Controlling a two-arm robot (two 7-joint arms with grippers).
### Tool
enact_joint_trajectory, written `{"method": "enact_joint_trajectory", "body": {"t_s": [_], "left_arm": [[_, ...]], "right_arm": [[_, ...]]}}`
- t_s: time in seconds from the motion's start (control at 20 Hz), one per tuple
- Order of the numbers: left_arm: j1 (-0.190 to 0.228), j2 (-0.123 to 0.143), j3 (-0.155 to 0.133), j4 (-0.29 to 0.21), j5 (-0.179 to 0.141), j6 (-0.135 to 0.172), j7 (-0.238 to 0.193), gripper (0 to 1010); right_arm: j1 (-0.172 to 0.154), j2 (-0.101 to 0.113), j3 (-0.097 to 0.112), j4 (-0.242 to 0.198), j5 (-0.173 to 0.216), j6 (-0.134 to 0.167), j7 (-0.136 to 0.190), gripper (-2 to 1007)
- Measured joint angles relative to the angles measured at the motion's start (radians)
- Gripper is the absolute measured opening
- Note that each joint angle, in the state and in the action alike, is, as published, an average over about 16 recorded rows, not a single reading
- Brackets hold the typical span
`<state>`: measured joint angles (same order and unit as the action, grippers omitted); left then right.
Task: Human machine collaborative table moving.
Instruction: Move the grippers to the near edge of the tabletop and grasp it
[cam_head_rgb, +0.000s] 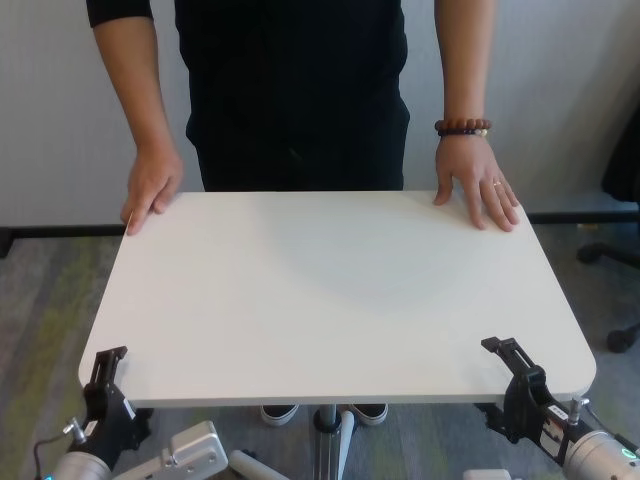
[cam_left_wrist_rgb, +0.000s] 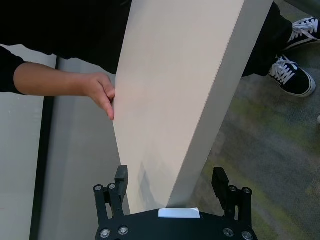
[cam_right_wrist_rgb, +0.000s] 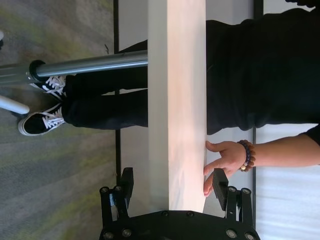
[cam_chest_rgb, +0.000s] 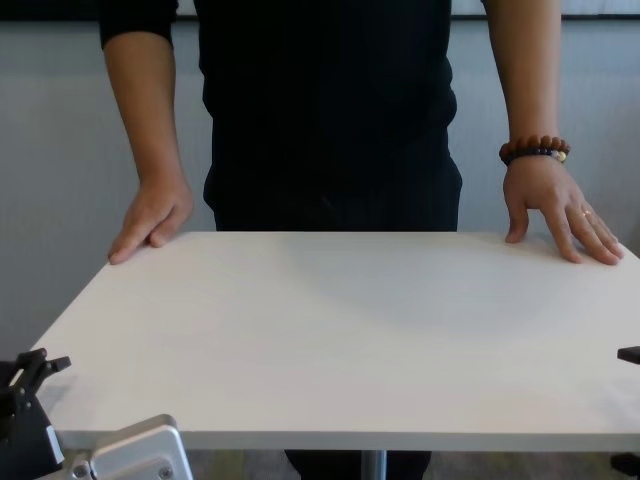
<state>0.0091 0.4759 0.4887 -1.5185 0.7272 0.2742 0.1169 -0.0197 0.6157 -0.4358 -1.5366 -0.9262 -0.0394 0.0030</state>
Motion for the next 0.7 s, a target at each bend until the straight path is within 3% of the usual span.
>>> {"method": "enact_joint_trajectory", "body": {"t_s": [0.35,0.7], "left_arm": [[0.0,0.0,0.0,0.0,0.0,0.001,0.0,985],[0.0,0.0,0.0,-0.001,0.0,0.001,0.0,985]], "right_arm": [[0.009,-0.001,-0.019,0.016,-0.039,0.006,-0.03,1005],[0.013,-0.004,-0.033,0.033,-0.075,0.01,-0.081,1005]]}}
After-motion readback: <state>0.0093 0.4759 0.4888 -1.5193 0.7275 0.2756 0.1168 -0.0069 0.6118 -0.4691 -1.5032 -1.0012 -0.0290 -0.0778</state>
